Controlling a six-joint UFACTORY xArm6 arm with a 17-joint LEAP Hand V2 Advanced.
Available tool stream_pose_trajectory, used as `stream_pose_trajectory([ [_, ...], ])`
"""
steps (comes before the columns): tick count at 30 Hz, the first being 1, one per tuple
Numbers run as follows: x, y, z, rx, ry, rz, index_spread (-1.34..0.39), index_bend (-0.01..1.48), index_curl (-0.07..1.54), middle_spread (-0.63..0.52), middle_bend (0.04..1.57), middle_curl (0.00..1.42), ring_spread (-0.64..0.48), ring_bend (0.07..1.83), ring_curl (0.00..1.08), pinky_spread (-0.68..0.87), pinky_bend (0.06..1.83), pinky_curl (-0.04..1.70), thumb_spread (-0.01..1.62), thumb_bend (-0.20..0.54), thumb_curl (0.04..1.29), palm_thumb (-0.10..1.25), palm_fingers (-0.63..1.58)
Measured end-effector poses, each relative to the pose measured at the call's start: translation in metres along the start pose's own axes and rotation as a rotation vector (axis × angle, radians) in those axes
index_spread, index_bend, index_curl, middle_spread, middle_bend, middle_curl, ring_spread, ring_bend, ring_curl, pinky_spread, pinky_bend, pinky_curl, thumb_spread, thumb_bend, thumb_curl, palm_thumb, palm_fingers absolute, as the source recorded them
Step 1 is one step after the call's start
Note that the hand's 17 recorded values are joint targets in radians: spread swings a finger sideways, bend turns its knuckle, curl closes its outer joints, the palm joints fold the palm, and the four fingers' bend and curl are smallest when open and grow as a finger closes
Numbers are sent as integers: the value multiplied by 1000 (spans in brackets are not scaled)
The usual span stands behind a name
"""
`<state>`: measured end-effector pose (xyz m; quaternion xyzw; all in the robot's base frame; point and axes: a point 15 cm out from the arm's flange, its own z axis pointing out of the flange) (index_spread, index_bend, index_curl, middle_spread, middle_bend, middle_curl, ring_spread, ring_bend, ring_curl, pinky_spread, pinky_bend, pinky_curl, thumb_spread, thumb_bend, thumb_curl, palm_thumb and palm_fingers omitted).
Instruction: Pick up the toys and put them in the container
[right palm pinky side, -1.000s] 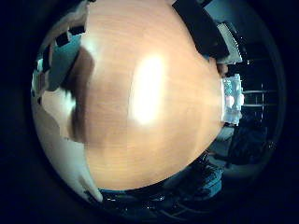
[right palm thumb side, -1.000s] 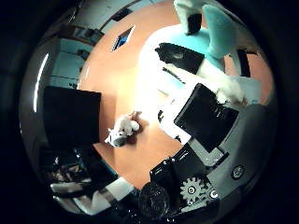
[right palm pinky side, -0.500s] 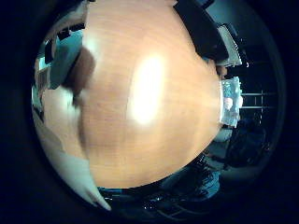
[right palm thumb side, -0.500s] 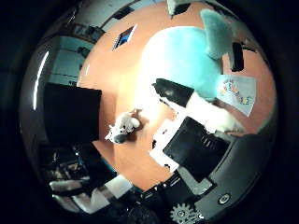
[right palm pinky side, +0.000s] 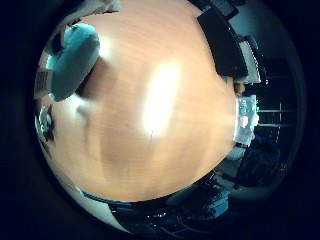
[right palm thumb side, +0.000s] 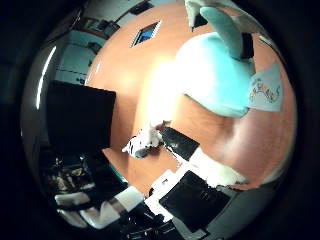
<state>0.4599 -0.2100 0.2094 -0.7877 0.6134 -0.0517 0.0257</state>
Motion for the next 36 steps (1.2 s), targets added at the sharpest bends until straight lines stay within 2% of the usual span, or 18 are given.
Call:
stream_pose_trajectory([
  [10,4,-1,-26,36,32,2,-440,263,409,-245,554,500,-261,775,369,164,623,292,970,-27,272,528,375],
  [13,-4,17,-36,14,18,10,-439,231,403,-233,520,488,-255,759,362,179,629,273,974,-28,273,529,373],
  [19,-12,53,-59,-67,17,2,-436,207,396,-168,429,448,-166,638,318,278,612,238,963,-31,271,497,315],
  [23,1,83,-79,-92,36,45,-434,188,386,-149,381,423,-119,576,291,320,579,211,960,-32,269,469,326],
  [36,20,110,-104,-101,75,89,-434,178,344,-142,315,390,-84,519,259,350,527,172,952,-30,270,432,361],
])
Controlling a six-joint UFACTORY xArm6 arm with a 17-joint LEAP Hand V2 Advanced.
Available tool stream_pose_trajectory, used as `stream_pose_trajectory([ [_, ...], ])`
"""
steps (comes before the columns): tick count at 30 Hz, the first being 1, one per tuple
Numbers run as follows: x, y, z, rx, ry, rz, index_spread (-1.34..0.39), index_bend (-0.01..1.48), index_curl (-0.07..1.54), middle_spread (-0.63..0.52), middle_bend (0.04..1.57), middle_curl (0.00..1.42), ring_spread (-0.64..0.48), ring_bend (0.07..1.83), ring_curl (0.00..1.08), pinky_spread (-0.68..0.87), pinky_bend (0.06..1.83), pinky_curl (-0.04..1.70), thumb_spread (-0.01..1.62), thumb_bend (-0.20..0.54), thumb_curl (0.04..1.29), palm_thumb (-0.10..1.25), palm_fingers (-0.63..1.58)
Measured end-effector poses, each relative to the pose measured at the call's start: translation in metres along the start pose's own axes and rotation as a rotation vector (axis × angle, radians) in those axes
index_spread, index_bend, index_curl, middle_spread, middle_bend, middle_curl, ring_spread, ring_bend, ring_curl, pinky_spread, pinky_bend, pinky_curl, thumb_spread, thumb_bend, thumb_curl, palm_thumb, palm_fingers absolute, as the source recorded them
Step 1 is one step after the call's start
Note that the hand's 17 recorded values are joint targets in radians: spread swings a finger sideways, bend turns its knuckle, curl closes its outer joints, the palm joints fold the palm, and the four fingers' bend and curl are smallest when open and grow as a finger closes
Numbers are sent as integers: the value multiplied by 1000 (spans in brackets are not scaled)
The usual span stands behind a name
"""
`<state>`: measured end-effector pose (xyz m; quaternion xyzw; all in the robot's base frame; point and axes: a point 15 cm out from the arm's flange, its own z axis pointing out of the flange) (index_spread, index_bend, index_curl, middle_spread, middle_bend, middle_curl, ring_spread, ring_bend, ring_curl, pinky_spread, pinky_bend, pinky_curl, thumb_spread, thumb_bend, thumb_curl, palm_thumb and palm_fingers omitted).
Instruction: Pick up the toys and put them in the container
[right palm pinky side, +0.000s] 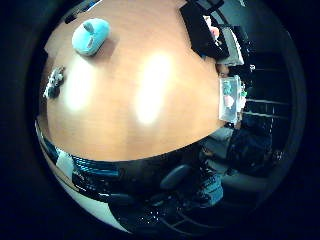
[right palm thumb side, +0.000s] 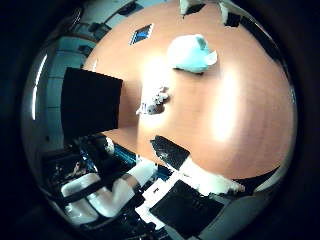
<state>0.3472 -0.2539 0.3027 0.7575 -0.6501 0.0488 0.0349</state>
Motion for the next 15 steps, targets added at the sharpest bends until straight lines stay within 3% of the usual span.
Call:
stream_pose_trajectory([
  [15,-1,2,-9,10,11,0,-432,176,322,-141,291,381,-83,483,244,354,505,158,949,-29,274,421,385],
])
